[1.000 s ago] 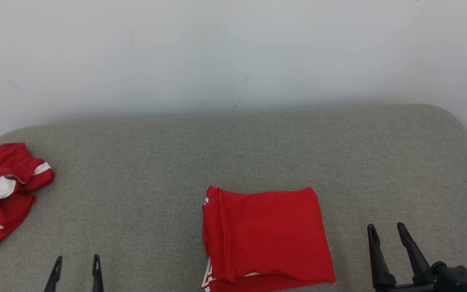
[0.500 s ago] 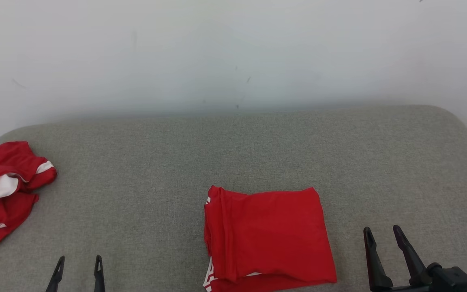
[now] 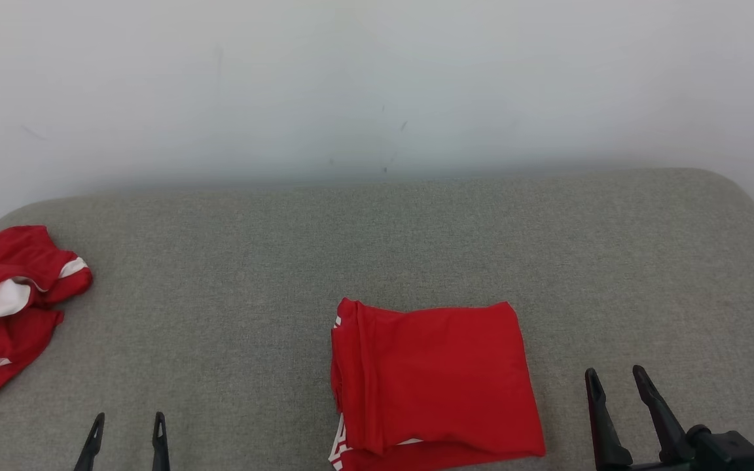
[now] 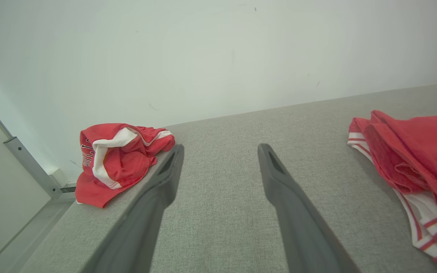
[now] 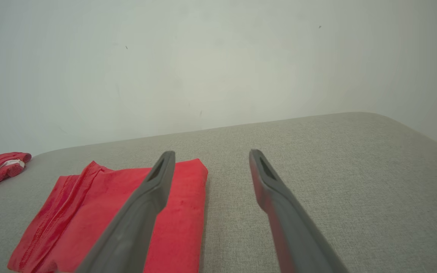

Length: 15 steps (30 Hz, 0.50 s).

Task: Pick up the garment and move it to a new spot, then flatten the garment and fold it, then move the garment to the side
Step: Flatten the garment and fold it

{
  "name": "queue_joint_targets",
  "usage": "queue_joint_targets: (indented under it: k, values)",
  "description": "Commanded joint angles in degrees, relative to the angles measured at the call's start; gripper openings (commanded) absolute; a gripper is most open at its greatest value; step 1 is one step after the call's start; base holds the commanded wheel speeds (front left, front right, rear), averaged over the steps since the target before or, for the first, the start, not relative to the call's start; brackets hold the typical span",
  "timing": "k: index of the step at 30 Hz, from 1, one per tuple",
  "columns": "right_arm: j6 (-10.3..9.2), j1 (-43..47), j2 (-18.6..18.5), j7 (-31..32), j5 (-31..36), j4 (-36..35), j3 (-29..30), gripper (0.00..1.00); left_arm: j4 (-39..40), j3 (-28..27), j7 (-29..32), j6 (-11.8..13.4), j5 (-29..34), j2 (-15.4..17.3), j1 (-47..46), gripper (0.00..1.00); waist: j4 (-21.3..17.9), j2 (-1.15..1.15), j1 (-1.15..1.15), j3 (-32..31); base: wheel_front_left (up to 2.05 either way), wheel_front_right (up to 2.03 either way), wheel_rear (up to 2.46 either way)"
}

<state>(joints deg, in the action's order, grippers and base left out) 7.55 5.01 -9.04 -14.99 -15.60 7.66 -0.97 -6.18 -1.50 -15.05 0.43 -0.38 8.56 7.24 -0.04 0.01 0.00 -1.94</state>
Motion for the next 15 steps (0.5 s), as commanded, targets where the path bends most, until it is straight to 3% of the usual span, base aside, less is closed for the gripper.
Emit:
queue_joint_targets:
  k: [1, 15]
  values:
    - [-0.15, 0.04, 0.01, -0.27, 0.07, 0.08, -0.19, 1.00, 0.21, 0.08, -0.17, -0.21, -0.64, 0.28, 0.64, 1.00, 0.00, -0.01, 0.00, 0.00, 0.00, 0.00, 0.00]
    - [-0.15, 0.28, -0.01, -0.27, 0.07, 0.46, -0.18, 1.00, 1.05, 0.68, -0.17, -0.76, -1.03, 0.61, 0.96, 1.00, 0.32, -0.01, 0.00, -0.11, 0.00, 0.00, 0.00]
